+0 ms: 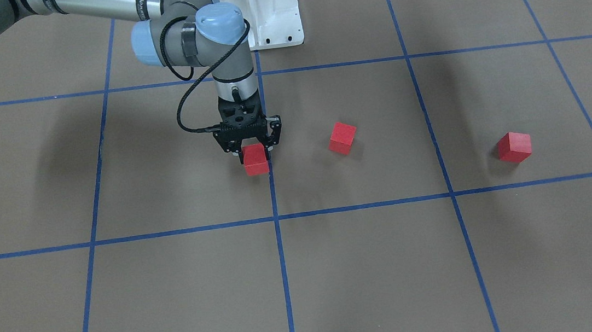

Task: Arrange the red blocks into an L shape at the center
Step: 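Carry the red cube with the right gripper toward the table center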

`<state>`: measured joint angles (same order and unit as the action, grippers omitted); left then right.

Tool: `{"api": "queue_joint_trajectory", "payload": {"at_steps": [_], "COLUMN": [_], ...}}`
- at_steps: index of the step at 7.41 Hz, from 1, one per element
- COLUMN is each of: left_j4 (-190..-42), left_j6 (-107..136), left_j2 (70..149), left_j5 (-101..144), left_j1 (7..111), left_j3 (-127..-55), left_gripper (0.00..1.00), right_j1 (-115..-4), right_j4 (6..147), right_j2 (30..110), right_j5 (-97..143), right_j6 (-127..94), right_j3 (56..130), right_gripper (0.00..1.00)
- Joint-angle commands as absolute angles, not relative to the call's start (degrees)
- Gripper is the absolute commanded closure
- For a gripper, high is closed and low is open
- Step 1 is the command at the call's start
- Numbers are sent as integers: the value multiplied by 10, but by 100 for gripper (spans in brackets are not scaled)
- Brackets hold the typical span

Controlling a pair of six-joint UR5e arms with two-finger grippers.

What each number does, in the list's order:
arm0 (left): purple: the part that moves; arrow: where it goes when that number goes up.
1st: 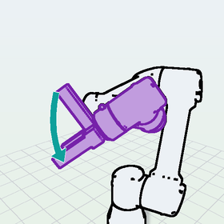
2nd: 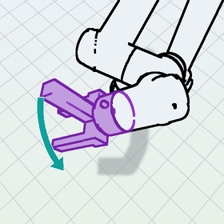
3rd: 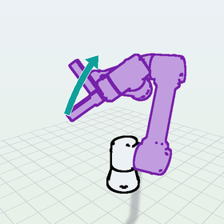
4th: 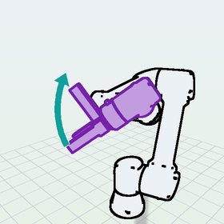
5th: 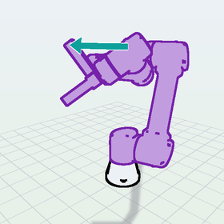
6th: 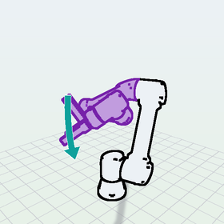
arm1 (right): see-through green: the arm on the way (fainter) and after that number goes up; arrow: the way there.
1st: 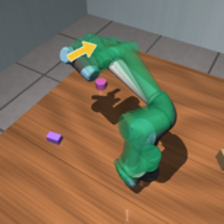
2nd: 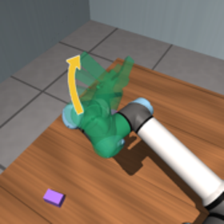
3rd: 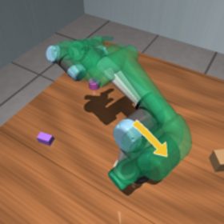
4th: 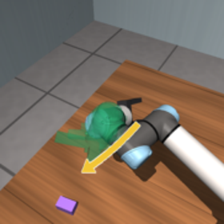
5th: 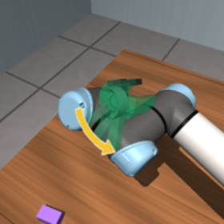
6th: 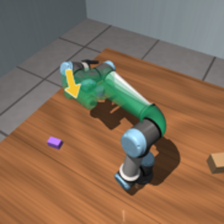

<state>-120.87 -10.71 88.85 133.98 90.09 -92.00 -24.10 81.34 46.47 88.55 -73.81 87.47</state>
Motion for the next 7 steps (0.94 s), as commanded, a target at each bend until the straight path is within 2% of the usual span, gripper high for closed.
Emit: {"api": "queue_joint_trajectory", "payload": {"at_steps": [1,5,7], "left_j4": [-1209,-1214,-1214], "left_j6": [-107,-107,-107], "left_j2": [888,888,888], "left_j5": [1340,1340,1340], "left_j1": [901,901,901], "left_j3": [-918,-913,-912], "left_gripper": [0,0,0], "right_j1": [-231,-225,-217], "right_j4": [828,867,867], "right_j2": [445,439,441], "right_j5": [879,879,879], "right_j6": [-744,-744,-744], "right_j3": [860,870,870], "right_gripper": [100,100,88]}}
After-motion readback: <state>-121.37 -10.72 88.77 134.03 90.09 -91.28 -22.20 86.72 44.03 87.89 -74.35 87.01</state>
